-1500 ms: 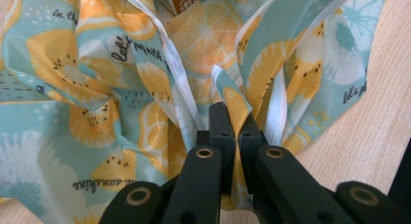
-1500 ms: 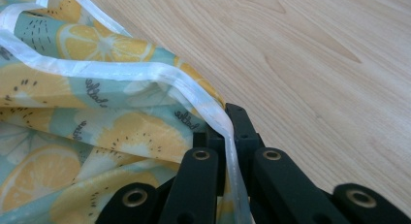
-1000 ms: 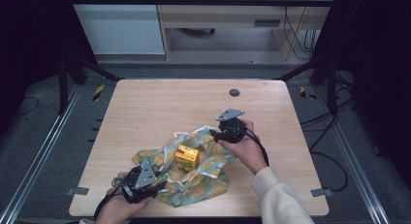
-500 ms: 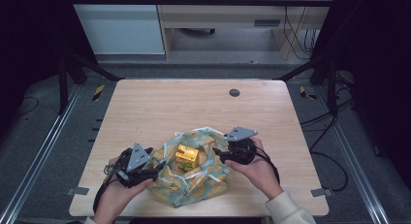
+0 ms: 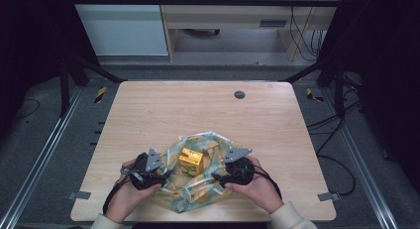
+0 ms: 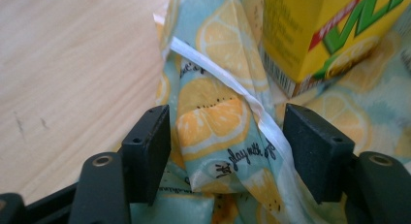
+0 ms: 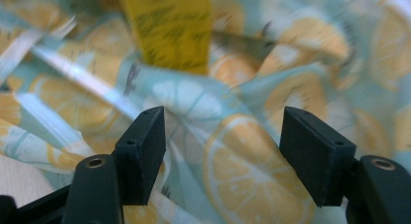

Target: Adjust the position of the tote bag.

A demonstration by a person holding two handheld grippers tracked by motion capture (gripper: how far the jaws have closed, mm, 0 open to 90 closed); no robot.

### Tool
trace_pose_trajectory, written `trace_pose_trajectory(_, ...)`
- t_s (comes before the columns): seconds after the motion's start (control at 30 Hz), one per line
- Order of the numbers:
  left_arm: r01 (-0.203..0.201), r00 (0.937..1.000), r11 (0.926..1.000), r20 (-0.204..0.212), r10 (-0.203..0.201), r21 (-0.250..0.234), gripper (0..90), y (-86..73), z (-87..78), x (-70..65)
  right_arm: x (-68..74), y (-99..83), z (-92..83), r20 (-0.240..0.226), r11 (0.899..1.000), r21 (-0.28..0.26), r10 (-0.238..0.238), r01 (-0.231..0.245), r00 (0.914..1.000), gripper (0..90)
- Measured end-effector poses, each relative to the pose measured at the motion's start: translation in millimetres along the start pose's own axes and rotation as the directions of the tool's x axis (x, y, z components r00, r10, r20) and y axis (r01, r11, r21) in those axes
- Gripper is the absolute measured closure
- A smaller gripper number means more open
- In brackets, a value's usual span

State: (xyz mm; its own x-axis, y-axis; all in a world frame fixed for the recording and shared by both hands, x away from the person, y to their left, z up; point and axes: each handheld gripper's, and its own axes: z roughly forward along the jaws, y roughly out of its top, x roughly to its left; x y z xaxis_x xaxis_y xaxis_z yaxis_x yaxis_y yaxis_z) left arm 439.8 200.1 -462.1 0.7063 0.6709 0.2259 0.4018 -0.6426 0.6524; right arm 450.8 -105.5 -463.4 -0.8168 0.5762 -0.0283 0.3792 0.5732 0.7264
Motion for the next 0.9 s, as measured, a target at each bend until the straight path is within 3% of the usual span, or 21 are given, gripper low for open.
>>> trace_pose_trajectory(0.07, 0.004, 1.0, 0.9999, 0.008, -0.004, 0.012, 37.5, -1.4, 3.3, -0.6, 5.7, -2.7, 4.1, -0.009, 1.0, 0.02, -0.023, 0.023, 0.9997, 34.2)
trace_pose_trajectory(0.1, -0.002, 1.0, 1.0, -0.002, 0.002, 0.009, 40.6, -1.1, 3.6, -0.8, 7.1, -3.3, 5.9, -0.012, 0.999, 0.023, -0.024, 0.024, 0.9997, 38.9)
trace_pose_trajectory(0.23, -0.016, 0.9998, 0.9999, -0.014, 0.016, 0.0, 57.2, 0.5, 2.1, -1.2, 12.8, -2.7, 9.7, -0.04, 0.995, 0.051, -0.086, 0.088, 0.9955, 68.2)
trace_pose_trajectory(0.3, -0.029, 0.9995, 0.9996, -0.015, 0.029, -0.001, 66.1, 0.3, 0.3, -1.6, 12.1, -2.6, 7.8, -0.054, 0.994, 0.062, -0.09, 0.093, 0.9945, 81.7)
trace_pose_trajectory(0.37, -0.027, 0.9995, 0.9996, -0.017, 0.027, -0.009, 72.2, -0.2, -1.3, -2.4, 10.4, -3.6, 4.8, -0.061, 0.994, 0.054, -0.087, 0.091, 0.9943, 88.4)
trace_pose_trajectory(0.5, -0.039, 0.9991, 0.9992, -0.016, 0.039, 0.005, 81.4, -1.2, -2.0, -2.2, 7.3, -7.3, -4.8, -0.083, 0.994, 0.051, -0.093, 0.097, 0.9922, 90.0)
trace_pose_trajectory(0.6, -0.068, 0.9976, 0.9967, -0.008, 0.068, 0.045, 86.6, -2.6, -0.5, -3.1, 8.3, -15.4, -10.8, -0.111, 0.99, 0.073, -0.11, 0.119, 0.9876, 90.0)
trace_pose_trajectory(0.9, -0.086, 0.9963, 0.9913, -0.002, 0.086, 0.1, 88.6, -8.0, 8.3, -3.3, 6.1, -28.1, -8.6, -0.134, 0.984, 0.132, -0.105, 0.123, 0.9853, 90.0)
